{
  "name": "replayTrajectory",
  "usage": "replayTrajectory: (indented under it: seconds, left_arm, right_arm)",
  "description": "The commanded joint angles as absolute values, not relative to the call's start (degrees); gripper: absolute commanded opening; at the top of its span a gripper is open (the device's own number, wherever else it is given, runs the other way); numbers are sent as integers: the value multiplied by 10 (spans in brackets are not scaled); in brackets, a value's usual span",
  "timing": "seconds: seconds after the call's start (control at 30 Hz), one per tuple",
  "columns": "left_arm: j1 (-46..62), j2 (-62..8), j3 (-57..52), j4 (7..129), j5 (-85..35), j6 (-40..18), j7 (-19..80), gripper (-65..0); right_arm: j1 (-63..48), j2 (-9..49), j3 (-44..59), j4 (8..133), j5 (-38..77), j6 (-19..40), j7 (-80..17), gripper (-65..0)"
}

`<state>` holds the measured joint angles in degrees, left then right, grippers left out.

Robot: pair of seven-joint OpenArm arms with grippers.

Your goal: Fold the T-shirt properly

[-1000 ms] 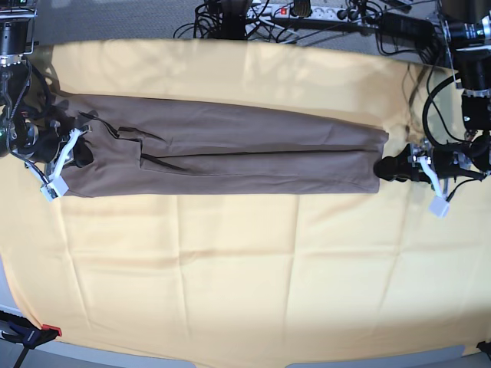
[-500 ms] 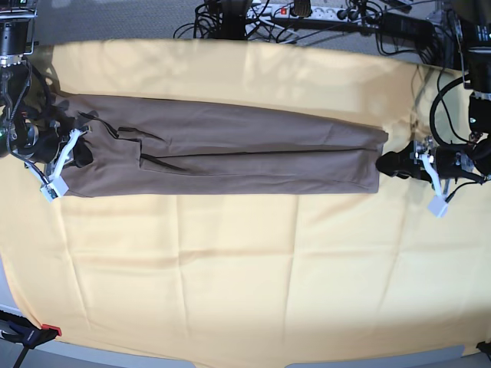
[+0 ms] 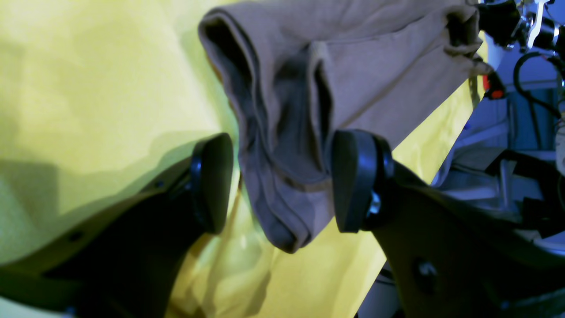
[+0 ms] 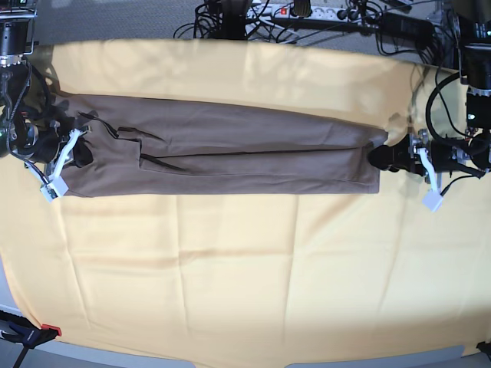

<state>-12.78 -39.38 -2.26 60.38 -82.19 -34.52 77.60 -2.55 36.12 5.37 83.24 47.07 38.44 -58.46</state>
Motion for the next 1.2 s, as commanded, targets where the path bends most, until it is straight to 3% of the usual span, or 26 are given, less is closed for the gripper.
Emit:
replayTrajectory:
  seconds: [0.0,0.4,0.47,0.57,0.6,1.17]
  left_arm:
    - [-133,-398,-20,608,-812,-343,800,-273]
    - [-134,-339,-20,608,-811,-343,800,-294]
    - [-136,-338,-20,608,-809,-346,800,-393]
    - [-147,-343,-20,608,-794,-351,800,-632]
    - [-151,-347,-21,608,-794,-351,800,-650]
    - [-189,-348,-36,608,-850,-349,800,-650]
  right_arm:
    - [-20,369,54,835,467,383,-590,-650]
    - [-21,369,54,835,466,383,-591,-650]
    - [-21,368,54,835,466,383,-591,-650]
    - [-20,369,54,835,467,383,-590,-650]
    - [-21,368,54,835,466,383,-590,-650]
    - [-21,368,54,835,466,383,-588,-650]
